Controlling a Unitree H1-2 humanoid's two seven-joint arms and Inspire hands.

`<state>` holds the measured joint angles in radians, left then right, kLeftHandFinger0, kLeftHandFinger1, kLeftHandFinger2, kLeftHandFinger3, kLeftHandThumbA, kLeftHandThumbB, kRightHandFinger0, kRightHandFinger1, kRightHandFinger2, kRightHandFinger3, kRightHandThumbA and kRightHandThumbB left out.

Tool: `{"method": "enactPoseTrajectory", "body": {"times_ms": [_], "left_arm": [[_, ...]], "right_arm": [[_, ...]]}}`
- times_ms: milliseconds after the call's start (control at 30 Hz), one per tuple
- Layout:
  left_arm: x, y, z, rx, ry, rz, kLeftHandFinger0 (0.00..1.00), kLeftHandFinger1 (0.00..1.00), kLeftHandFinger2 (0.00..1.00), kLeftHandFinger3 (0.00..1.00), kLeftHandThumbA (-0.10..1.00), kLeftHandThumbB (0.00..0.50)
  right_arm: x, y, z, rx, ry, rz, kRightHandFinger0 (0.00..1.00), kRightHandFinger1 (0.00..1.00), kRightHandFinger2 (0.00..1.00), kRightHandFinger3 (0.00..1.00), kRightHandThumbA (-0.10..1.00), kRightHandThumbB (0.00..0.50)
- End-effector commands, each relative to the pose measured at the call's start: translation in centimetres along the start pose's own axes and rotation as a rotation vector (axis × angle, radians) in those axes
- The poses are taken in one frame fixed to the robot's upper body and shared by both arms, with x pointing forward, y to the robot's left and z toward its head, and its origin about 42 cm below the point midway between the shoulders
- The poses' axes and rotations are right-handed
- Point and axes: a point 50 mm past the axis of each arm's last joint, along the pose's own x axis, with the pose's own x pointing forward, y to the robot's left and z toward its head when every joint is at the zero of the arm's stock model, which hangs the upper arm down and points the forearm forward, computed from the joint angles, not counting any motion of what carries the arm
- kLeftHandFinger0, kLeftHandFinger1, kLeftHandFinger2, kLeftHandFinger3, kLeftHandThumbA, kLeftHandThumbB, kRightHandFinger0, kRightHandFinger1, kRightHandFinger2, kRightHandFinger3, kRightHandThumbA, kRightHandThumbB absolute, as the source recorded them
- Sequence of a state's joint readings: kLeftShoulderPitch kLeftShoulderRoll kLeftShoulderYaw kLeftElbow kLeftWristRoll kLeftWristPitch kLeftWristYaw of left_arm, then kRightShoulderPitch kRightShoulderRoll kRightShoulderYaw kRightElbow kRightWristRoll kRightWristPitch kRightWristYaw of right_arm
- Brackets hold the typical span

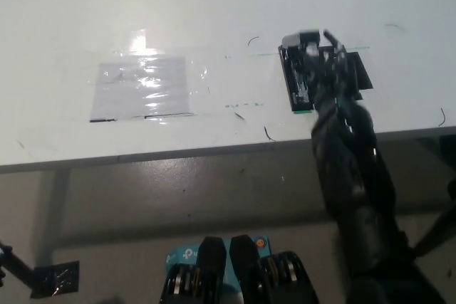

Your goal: A stapler is kept infront of the robot on the black mark on the desk and the robot uses its right hand to lift the top of the stapler to open it

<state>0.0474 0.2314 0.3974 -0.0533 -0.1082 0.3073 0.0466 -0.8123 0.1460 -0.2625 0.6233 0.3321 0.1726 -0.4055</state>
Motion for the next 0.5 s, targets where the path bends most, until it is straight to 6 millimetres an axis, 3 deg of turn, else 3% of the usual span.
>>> {"method": "enactPoseTrajectory", "body": {"times_ms": [0,33,233,467], "left_arm": [[0.5,0.9,2.6,0.022,-0.073,0.013,0.19,0.19,0.42,0.70,0.31,0.000],[0.6,0.9,2.6,0.014,-0.072,0.020,0.19,0.18,0.40,0.69,0.31,0.000],[0.9,0.9,2.6,0.022,-0.066,0.015,0.20,0.19,0.42,0.72,0.31,0.000],[0.7,0.8,2.4,0.006,-0.065,0.021,0.17,0.17,0.40,0.69,0.31,0.000]], "right_arm": [[-5.3,0.4,3.9,-0.037,-0.022,0.205,0.41,0.49,0.65,0.88,0.19,0.000],[-6.1,-0.6,3.1,-0.031,-0.014,0.209,0.41,0.49,0.65,0.90,0.20,0.000],[-7.9,-2.3,1.2,-0.023,0.022,0.200,0.47,0.50,0.64,0.91,0.20,0.000],[-8.8,-4.0,1.2,-0.037,0.032,0.210,0.51,0.51,0.64,0.91,0.22,0.000]]}}
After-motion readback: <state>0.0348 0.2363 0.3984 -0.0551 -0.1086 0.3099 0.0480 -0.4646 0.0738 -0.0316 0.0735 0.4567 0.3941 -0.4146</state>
